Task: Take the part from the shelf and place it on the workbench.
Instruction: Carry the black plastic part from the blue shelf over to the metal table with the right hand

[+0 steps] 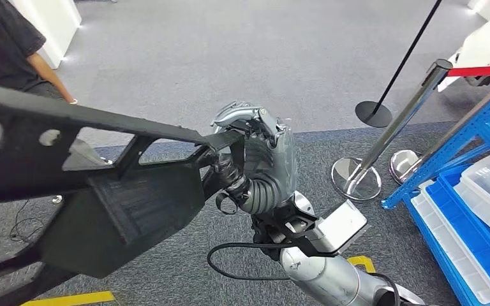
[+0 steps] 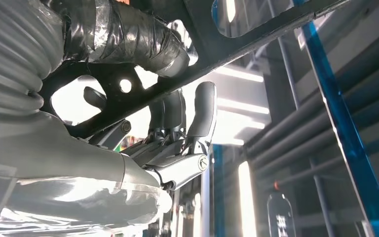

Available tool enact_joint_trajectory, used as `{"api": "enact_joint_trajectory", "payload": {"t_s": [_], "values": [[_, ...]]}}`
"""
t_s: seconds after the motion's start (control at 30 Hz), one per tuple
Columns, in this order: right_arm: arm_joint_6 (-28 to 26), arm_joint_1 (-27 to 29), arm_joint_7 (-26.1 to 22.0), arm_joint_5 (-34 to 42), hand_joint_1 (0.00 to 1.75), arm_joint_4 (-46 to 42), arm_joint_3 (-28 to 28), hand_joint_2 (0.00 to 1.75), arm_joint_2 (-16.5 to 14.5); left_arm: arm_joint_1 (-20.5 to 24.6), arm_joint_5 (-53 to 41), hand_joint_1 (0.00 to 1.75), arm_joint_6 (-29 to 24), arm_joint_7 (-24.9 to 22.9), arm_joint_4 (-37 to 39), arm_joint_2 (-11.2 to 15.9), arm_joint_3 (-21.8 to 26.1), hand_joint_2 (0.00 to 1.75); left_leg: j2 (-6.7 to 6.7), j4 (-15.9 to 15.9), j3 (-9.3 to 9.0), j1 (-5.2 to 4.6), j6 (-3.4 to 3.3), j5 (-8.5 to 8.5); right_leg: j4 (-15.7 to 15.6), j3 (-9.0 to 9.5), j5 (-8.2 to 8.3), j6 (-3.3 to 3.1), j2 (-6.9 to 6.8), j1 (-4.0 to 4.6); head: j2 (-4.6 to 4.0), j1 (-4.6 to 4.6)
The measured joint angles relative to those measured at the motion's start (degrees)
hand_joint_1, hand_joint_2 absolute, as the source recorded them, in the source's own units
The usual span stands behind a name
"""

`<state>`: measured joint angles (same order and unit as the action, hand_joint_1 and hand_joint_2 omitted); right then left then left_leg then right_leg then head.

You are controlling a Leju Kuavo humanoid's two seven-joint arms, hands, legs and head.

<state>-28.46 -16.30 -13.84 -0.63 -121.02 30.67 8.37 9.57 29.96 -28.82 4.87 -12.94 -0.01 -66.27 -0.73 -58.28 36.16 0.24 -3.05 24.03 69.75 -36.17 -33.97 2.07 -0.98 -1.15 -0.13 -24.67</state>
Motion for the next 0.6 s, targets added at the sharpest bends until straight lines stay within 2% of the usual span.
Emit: {"api": "enact_joint_trajectory", "payload": {"t_s": [0.03,0.07,0.1,0.13,0.17,0.2,0.23,0.27,0.33,0.37,0.43,0.47,0.5,0.53,0.57,0.6], "values": [[0.0,0.1,0.0,0.0,1.75,0.0,0.0,1.75,0.0,0.1,0.0,0.00,0.0,0.0,0.0,0.0,0.0,1.75,-0.77,-0.1,-0.01,-0.03,-0.07,0.06,3.1,-1.89,-0.86,0.05,0.33,0.03,0.00,-0.01],[0.0,0.1,0.0,0.1,1.75,0.0,0.0,1.75,0.0,0.1,0.0,0.00,0.0,0.0,0.0,0.0,0.0,1.75,-1.57,-0.2,-0.03,-0.05,-0.07,0.13,4.7,-3.06,-0.69,0.11,0.45,0.03,0.00,-0.01],[0.0,0.1,0.0,0.1,1.75,0.0,0.0,1.75,0.0,0.0,0.0,0.00,0.1,-0.1,0.0,0.0,0.0,1.75,-2.40,-0.3,-0.09,-0.06,-0.02,0.23,4.2,-3.27,0.54,0.12,0.55,-0.01,0.00,-0.01],[0.1,0.1,0.0,0.1,1.75,0.0,0.0,1.75,0.0,0.0,0.0,0.00,0.2,-0.2,0.0,0.0,0.0,1.75,-3.26,-0.5,-0.17,-0.03,0.09,0.35,1.7,-2.43,2.65,0.10,0.82,-0.09,0.00,-0.01],[0.1,0.1,0.0,0.2,1.75,0.0,0.0,1.75,0.0,-0.1,-0.1,0.00,0.2,-0.3,0.0,0.0,0.0,1.75,-4.08,-0.7,-0.18,0.03,0.27,0.52,-1.9,-1.06,4.74,0.02,1.86,-0.26,-0.01,0.01],[0.2,0.1,0.0,0.3,1.75,0.0,0.0,1.75,0.0,0.0,-0.1,0.00,0.3,-0.5,0.0,0.0,0.0,1.75,-4.88,-1.1,-0.05,-0.03,0.52,0.72,-5.5,0.36,6.16,-0.08,3.12,-0.46,-0.01,-0.03],[0.3,0.0,0.0,0.4,1.75,0.0,0.0,1.75,0.0,0.0,-0.2,0.00,0.4,-0.7,0.0,0.0,0.0,1.75,-5.59,-1.4,0.17,-0.01,0.84,0.80,-7.9,1.38,6.93,-0.21,4.21,-0.57,-0.01,-0.07],[0.4,0.0,0.0,0.5,1.75,0.1,0.0,1.75,0.0,0.0,-0.3,0.00,0.4,-0.9,0.0,0.0,0.0,1.75,-6.21,-1.5,0.46,0.03,1.21,0.81,-9.1,1.90,6.98,-0.39,4.97,-0.54,-0.01,-0.10],[0.6,-0.1,0.0,0.6,1.75,0.1,0.0,1.75,0.0,-0.2,-0.4,0.00,0.5,-1.1,0.0,0.1,0.0,1.75,-7.21,-1.3,0.84,0.20,1.99,0.59,-9.4,2.17,6.96,-0.93,4.27,-0.37,-0.01,-0.16],[0.6,-0.2,0.0,0.7,1.75,0.1,0.0,1.75,0.0,-0.4,-0.4,0.00,0.5,-1.2,0.0,0.2,0.0,1.75,-6.53,-1.5,0.97,0.17,2.36,0.67,-9.7,2.38,7.05,-1.28,3.68,-0.40,-0.01,-0.18],[0.7,-0.3,0.0,0.7,1.75,0.1,0.0,1.75,-0.1,-0.5,-0.4,0.00,0.5,-1.3,0.0,0.3,0.0,1.75,-3.29,-4.2,2.30,0.07,3.03,2.14,-10.2,2.89,7.15,-2.08,2.27,-0.58,-0.02,-0.63],[0.7,-0.4,0.0,0.8,1.75,0.1,0.0,1.75,-0.1,-0.4,-0.4,0.00,0.6,-1.3,0.0,0.3,0.0,1.75,-1.43,-7.2,3.73,0.10,3.33,3.54,-10.3,3.11,7.06,-2.38,1.49,-0.48,-0.02,-0.86],[0.7,-0.4,0.0,0.8,1.75,0.1,0.0,1.75,-0.1,-0.3,-0.4,0.00,0.6,-1.3,0.0,0.3,0.0,1.75,-0.51,-10.8,5.60,0.25,3.58,5.06,-10.3,3.24,6.93,-2.62,0.67,-0.38,-0.02,-1.09],[0.7,-0.4,0.0,0.9,1.75,0.2,0.0,1.75,-0.1,-0.2,-0.4,0.00,0.6,-1.4,0.0,0.3,-0.1,1.75,-0.20,-14.0,7.34,0.43,3.78,6.10,-10.3,3.35,6.79,-2.70,-0.16,-0.32,-0.02,-1.13],[0.7,-0.4,0.0,0.9,1.75,0.2,0.0,1.75,-0.1,-0.2,-0.5,0.00,0.7,-1.5,0.0,0.3,-0.1,1.75,-0.06,-15.9,8.42,0.56,3.92,6.31,-10.3,3.47,6.64,-2.72,-0.94,-0.30,-0.02,-1.16],[0.7,-0.4,0.0,0.9,1.75,0.2,0.0,1.75,-0.1,-0.3,-0.4,0.00,0.7,-1.6,0.0,0.3,-0.1,1.75,0.11,-15.5,8.38,0.64,3.98,5.49,-10.3,3.62,6.49,-2.66,-1.66,-0.30,-0.02,-1.20]]}}
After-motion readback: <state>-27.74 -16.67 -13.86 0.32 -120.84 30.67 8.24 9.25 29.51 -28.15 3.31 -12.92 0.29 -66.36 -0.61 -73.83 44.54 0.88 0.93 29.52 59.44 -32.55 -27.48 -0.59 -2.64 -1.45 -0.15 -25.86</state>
